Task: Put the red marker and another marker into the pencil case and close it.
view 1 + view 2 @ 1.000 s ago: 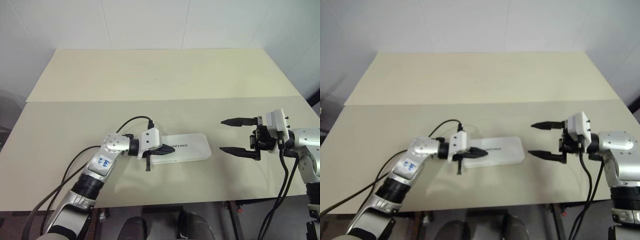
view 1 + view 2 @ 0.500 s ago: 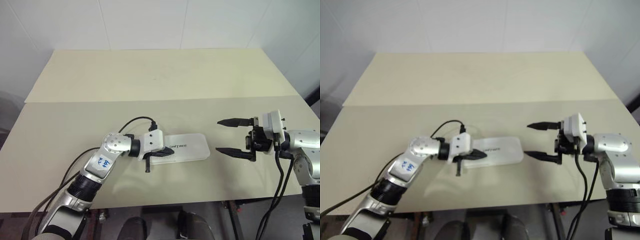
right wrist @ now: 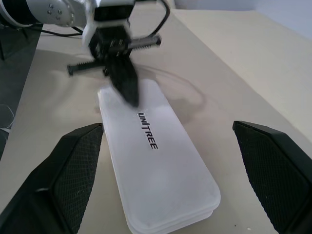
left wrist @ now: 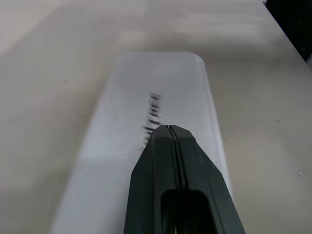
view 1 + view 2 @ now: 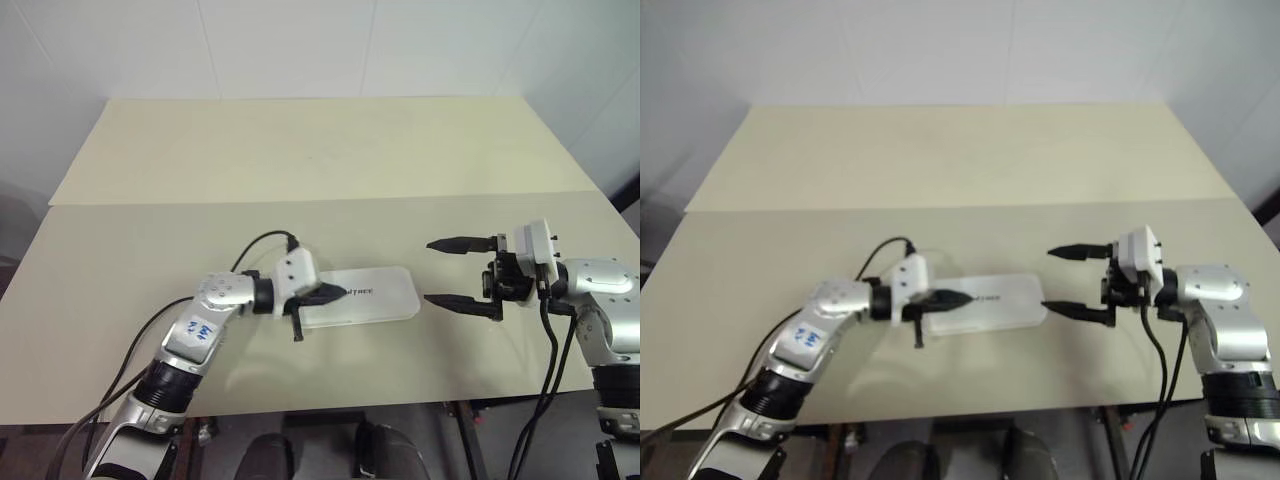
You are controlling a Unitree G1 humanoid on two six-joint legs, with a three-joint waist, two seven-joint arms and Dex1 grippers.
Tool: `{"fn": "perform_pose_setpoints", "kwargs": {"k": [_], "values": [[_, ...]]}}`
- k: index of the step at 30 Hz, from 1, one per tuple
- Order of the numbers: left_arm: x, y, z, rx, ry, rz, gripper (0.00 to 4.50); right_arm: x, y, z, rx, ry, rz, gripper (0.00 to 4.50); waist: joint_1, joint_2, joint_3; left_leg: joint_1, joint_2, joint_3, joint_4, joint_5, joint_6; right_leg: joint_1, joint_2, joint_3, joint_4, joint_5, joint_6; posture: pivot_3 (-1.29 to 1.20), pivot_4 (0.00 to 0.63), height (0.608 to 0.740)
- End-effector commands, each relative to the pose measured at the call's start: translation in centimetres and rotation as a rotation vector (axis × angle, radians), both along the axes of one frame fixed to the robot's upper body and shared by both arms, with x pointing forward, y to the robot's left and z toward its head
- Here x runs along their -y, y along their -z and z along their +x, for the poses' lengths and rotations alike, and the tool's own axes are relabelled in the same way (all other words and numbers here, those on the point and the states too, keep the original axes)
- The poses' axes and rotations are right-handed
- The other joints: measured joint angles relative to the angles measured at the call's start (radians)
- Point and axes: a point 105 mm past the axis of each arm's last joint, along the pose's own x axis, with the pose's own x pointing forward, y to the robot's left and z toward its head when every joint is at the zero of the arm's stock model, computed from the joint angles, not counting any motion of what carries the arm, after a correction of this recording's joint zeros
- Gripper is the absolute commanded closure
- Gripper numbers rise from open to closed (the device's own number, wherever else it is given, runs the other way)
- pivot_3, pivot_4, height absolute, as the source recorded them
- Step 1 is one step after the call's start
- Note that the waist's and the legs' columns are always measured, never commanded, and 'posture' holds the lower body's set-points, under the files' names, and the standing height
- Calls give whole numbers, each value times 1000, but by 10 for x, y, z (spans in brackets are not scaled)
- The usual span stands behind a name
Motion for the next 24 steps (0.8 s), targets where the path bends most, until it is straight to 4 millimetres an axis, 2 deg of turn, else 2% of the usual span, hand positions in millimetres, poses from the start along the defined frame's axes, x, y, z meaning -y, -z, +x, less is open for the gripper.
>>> {"fn": "perform_pose_setpoints", "kwargs": {"k": [1,3,6,8,11,17,18,24], "values": [[-14,-24,-6,77,-11,-88,4478,0,-6,3,39,-15,-4,0,-1,0,0,0,0,0,0,0,0,0,0,0,0,0,0,0,150,740],[-24,-30,-10,82,-22,-127,4478,0,-6,5,38,-20,-5,0,-1,0,0,0,0,0,0,0,0,0,0,0,0,0,0,0,150,740],[-50,-30,-25,57,-33,-140,3874,0,-5,7,38,-33,-12,0,-2,0,0,0,0,0,-1,0,0,-1,0,0,0,0,0,0,150,740],[-58,-25,-34,-20,-25,-133,3249,1,-4,8,39,-38,-18,0,-3,0,0,0,0,0,-2,0,0,-1,0,0,0,0,0,0,150,740],[-68,-24,-42,-9,-30,-107,2199,2,-4,9,48,-47,-27,0,3,1,1,0,0,0,-2,0,0,-1,-1,0,0,0,0,0,150,740],[-77,-32,-42,52,-72,-126,151,10,-4,15,55,-43,-41,0,-1,1,1,0,0,0,-3,0,0,-1,0,0,-1,0,-1,0,150,740],[-76,-35,-42,66,-75,-135,13,12,-3,15,53,-41,-46,0,-1,1,1,0,0,0,-3,0,0,-1,0,0,0,0,-1,0,150,740],[-68,-43,-43,132,-73,-160,13,30,-3,19,57,-2,-68,0,-1,1,1,0,0,1,-3,0,0,-1,0,0,0,0,-1,0,150,740]]}}
